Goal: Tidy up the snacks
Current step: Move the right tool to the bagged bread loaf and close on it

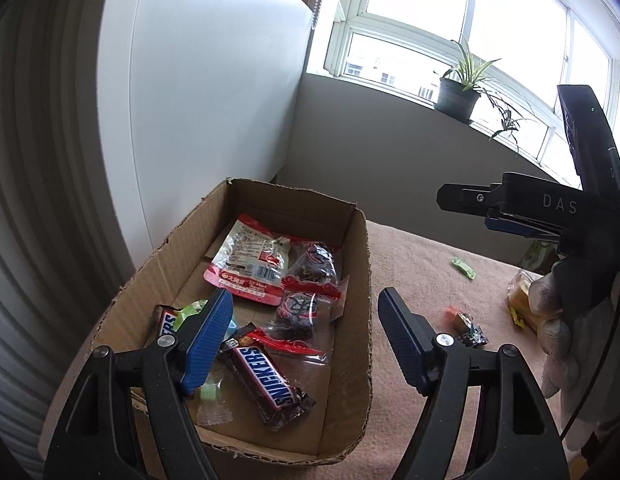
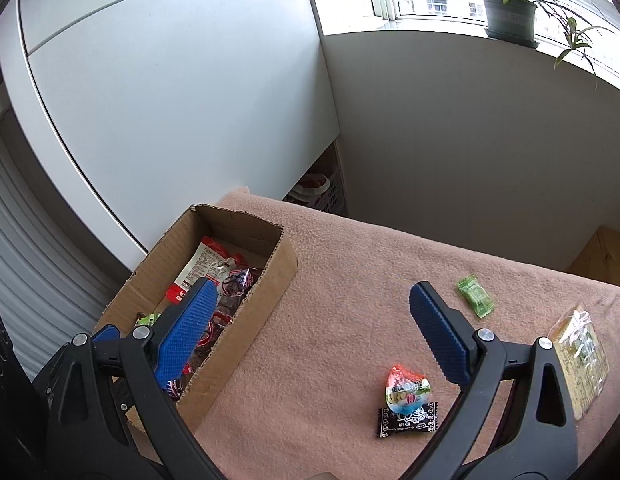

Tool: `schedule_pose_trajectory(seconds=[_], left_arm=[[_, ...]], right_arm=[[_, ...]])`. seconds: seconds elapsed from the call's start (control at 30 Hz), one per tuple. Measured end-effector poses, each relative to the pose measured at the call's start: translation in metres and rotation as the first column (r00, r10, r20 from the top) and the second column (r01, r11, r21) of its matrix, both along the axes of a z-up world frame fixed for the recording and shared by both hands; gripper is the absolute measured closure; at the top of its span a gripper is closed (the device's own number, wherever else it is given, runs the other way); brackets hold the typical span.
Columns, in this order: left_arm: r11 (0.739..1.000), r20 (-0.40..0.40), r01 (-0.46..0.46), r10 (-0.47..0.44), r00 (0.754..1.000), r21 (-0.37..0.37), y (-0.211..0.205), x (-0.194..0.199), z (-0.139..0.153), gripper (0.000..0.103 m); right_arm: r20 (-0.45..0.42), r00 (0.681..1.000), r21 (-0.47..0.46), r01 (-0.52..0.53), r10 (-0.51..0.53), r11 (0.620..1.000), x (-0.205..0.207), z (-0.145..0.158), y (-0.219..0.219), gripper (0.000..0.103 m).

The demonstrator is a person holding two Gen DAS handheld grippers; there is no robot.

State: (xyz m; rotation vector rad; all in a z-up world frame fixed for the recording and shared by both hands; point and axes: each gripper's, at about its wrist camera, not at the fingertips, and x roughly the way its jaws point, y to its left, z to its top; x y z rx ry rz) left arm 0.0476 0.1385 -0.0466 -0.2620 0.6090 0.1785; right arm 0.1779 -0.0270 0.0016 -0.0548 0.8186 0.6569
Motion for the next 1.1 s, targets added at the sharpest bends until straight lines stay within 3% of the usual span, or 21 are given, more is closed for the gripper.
schedule_pose_trajectory(seconds=[0.33,0.67,1.0,1.1], left_arm=[[0.994,-0.017,0.104,-0.104,0.994,0.013,-0.063,0.017,-0.004,0.028],[0.975,-0.063,0.211,-0.207,0.976,0.072,-0.133,0.034,-0.015,0.028],[0.960,-0.096,0.276,-0.270,0.958,0.048,-0.161,0.046,-0.022,0.028],[0.956,-0.111,0.294,-0.290,0.951,0.019,-0.166,0.049,-0.026,0.028]], right_arm=[[0.022,0.989,-0.054,0.144,-0.143,0.988,0.026,-0.007,-0.117,0.004],[-0.085,0.960,-0.024,0.267,-0.268,0.963,0.076,-0.040,-0.226,0.004],[-0.260,0.945,0.030,0.213,-0.198,0.977,0.117,-0.079,-0.250,0.005],[-0.324,0.932,0.086,0.199,-0.162,0.976,0.117,-0.090,-0.256,0.014]])
